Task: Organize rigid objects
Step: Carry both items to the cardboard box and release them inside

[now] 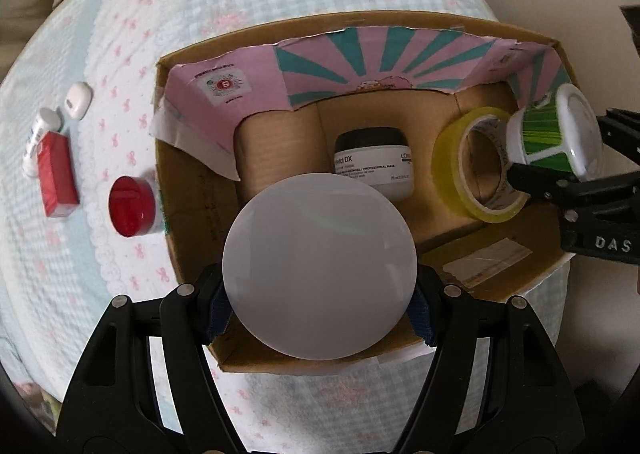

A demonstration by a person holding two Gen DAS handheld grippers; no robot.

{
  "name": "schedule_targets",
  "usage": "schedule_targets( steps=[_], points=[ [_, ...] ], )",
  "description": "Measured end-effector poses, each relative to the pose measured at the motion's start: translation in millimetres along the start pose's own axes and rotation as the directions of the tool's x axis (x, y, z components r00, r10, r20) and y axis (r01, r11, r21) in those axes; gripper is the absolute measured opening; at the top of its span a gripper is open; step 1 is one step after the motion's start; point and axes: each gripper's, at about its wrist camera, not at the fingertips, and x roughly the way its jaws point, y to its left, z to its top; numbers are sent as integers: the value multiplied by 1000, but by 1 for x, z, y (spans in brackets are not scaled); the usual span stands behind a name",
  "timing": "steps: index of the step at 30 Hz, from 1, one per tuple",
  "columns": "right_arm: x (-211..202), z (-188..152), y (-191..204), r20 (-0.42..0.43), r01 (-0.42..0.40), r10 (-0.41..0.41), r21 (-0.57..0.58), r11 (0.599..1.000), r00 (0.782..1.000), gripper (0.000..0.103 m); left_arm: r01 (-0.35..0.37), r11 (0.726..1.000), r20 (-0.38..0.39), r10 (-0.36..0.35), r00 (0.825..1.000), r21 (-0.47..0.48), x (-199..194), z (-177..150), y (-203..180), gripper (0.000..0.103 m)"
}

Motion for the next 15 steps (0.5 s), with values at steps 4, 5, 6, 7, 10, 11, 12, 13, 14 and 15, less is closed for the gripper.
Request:
schedule_targets(
  steps=[4,5,6,7,10,11,12,13,14,15],
  points=[
    [1,3,-5,15,-23,23,58,998,1000,103,-15,1000,18,15,1000,16,-7,0,-5,103],
    [-1,3,-7,28,-24,22,64,998,999,103,-8,1000,35,8,999,12,-13,-1,-4,103],
    [-5,3,-9,46,-34,31,70,997,998,103,-3,1000,40,2,999,9,-16,-2,-2,103],
    [-7,4,-11,51,-46,42,74,996,998,103,2,1000,45,-3,999,6,-20,-3,0,103],
    [-12,-1,-15,61,-59,53,95,994,997,103,-3,1000,52,3,999,-6,-26,-8,6,103],
    [-12,-3,-16,59,-58,52,106,993,997,103,-2,1000,53,2,999,-13,-28,-10,8,103],
    [-12,-3,-16,54,-59,53,111,992,997,103,1,1000,53,0,999,-20,-30,-11,10,103],
    [-12,-4,-17,48,-60,55,119,991,997,103,3,1000,54,-2,999,-26,-31,-13,13,103],
    [-12,-6,-17,43,-61,56,124,990,997,103,4,999,56,-2,998,-32,-33,-14,15,103],
    [-14,-8,-17,41,-62,57,127,990,998,103,3,999,57,-1,998,-35,-35,-14,16,103]
  ],
)
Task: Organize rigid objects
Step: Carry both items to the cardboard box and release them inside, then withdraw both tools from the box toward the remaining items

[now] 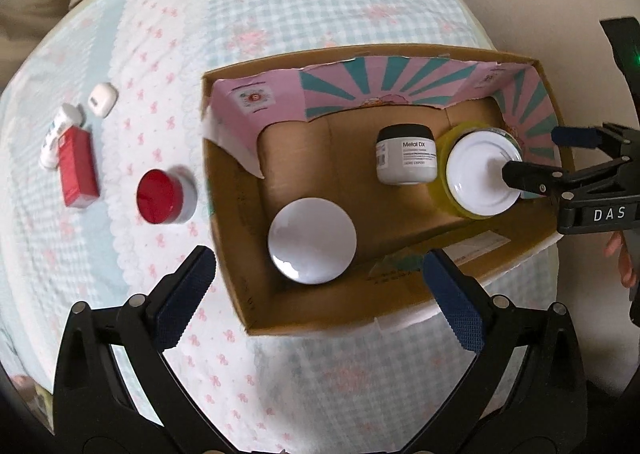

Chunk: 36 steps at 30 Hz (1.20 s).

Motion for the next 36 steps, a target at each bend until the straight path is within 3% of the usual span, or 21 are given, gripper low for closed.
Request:
schedule_targets(
  steps=[12,25,31,36],
  points=[
    [-28,-14,15,22,39,-38,-5,999,999,103,1,1000,60,-1,998,-1,-36,-14,-1,103],
    [-117,-36,54,127,76,-73,-15,997,989,103,24,1000,185,-26,982,11,-135,-48,19,103],
    [-155,-41,91,217,124,-111,-44,991,970,103,45,999,260,-45,964,5,-182,-72,50,103],
    [-179,-40,125,263,106,-96,-23,994,960,103,64,998,319,-53,946,-25,-215,-88,95,103]
  ],
)
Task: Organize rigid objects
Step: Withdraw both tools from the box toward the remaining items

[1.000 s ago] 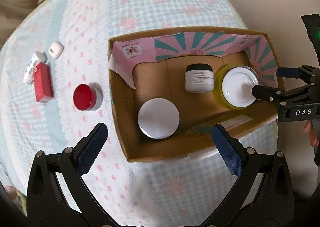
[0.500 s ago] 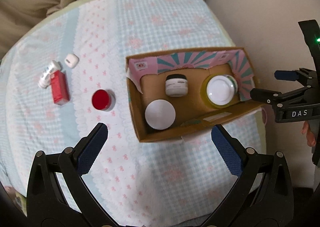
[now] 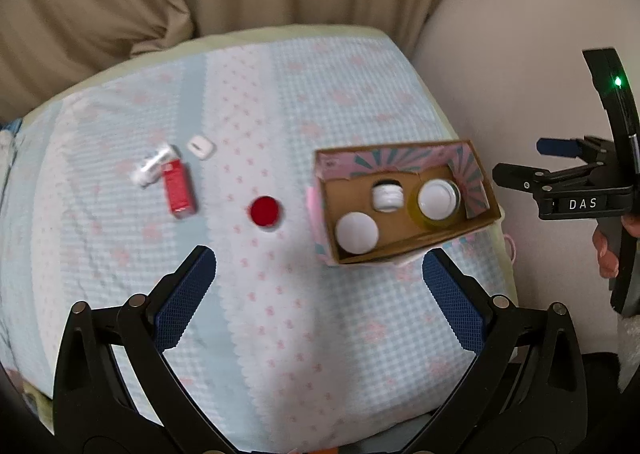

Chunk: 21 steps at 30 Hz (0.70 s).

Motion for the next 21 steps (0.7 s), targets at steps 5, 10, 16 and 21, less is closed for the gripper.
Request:
schedule_targets(
  steps=[5,10,16,21],
  points=[
    [-26,8,49,61,6,-8,28,1000,998,103,-50,998,70,47,996,41,-42,-8,55,103],
    [-38,14,102,91,-19,13,65,998,996,103,-88,992,106,79,991,89,-73,-5,123,103],
    [-35,20,171,100,-17,9,78,997,995,103,-90,988,111,75,991,128,-85,2,197,103],
    [-29,26,225,112,13,-23,82,997,993,103,-100,967,135,70,988,234,-82,10,243,103]
  ],
)
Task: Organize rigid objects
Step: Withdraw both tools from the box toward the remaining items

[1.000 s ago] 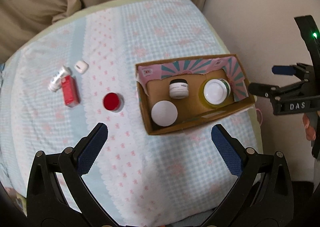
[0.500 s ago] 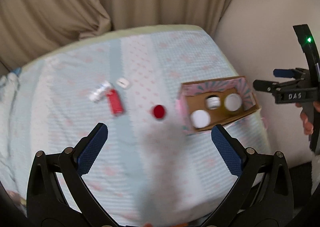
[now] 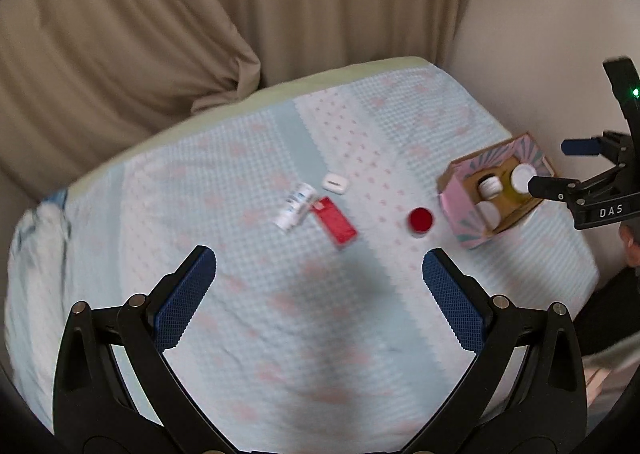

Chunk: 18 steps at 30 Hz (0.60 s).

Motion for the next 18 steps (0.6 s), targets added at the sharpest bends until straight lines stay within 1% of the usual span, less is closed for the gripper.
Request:
schedule_targets(
  steps=[3,5,7,9,12,14,18],
  points=[
    [10,3,29,-4,13,-13,15,1000,1000,103,28,998,-52,-25,998,53,19,5,23,103],
    [17,2,40,-8,18,-17,30,999,1000,103,73,995,-106,-66,992,65,38,8,39,103],
    [28,3,55,-20,17,-16,55,998,1000,103,107,991,-123,-97,988,81,58,12,54,103],
    [39,5,64,-30,16,-14,67,998,999,103,112,988,-136,-97,986,103,76,15,60,103],
    [60,7,79,-48,22,-19,67,998,999,103,121,980,-168,-94,981,158,114,21,70,103],
    [78,11,89,-57,28,-25,56,998,998,103,148,972,-197,-111,974,183,142,27,76,103],
    [115,21,104,-69,7,-4,51,999,998,103,194,954,-254,-134,958,228,197,38,82,103]
  ],
)
